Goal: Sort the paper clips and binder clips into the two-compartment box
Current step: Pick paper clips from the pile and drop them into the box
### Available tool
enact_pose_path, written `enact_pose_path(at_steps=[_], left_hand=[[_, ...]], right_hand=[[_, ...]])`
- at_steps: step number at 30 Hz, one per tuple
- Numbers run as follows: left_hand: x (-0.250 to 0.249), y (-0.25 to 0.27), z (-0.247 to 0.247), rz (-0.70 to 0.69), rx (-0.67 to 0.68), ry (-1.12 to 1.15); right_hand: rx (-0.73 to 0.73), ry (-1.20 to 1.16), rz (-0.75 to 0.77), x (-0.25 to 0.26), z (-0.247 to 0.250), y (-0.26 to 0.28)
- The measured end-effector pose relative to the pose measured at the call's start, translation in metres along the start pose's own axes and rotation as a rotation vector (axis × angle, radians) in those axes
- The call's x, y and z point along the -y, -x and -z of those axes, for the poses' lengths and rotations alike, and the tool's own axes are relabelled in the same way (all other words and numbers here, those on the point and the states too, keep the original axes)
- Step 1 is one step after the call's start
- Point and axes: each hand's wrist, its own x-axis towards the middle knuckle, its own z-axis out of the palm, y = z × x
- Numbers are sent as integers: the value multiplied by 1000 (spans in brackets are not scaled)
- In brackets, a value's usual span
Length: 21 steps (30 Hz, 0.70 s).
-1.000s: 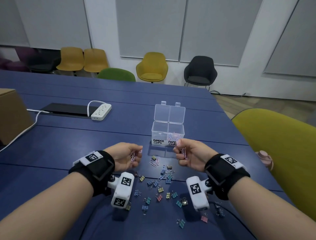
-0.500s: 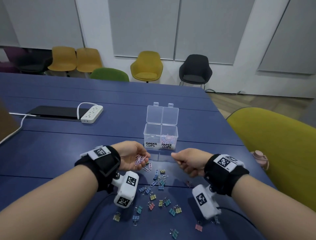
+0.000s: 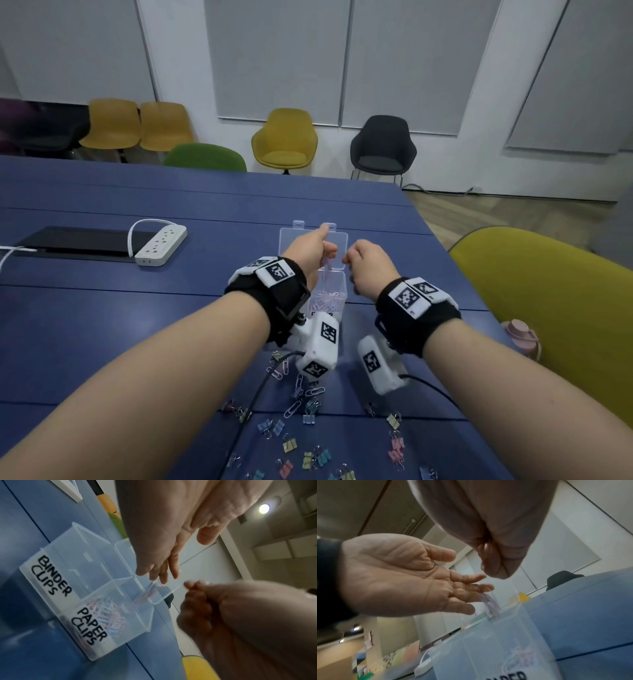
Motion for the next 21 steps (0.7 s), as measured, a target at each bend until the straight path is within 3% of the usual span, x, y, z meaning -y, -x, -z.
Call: enact_pose_path(at_steps=[3,6,9,11,15,17,21], left_hand=[[9,-2,12,-24,5,-44],[11,9,29,-141,-62,-103],[15,23,51,-249,-57,-257],[22,30,70,-309,41,-497],[42,41,98,-357,254,-1231],[53,47,103,-326,307,-1484],[67,53,98,-305,387,-1694]], right_hand=[[-80,-110,49,10,-13,-10],[-77,-171,81,22,-23,-11],[-32,-41,104,23,-27,-9],[-70,42,120,19,-25,-5],[-140,66,229,12,-14,23],[-23,183,363,9,-9,43],[523,616,508,-2,-11,75]])
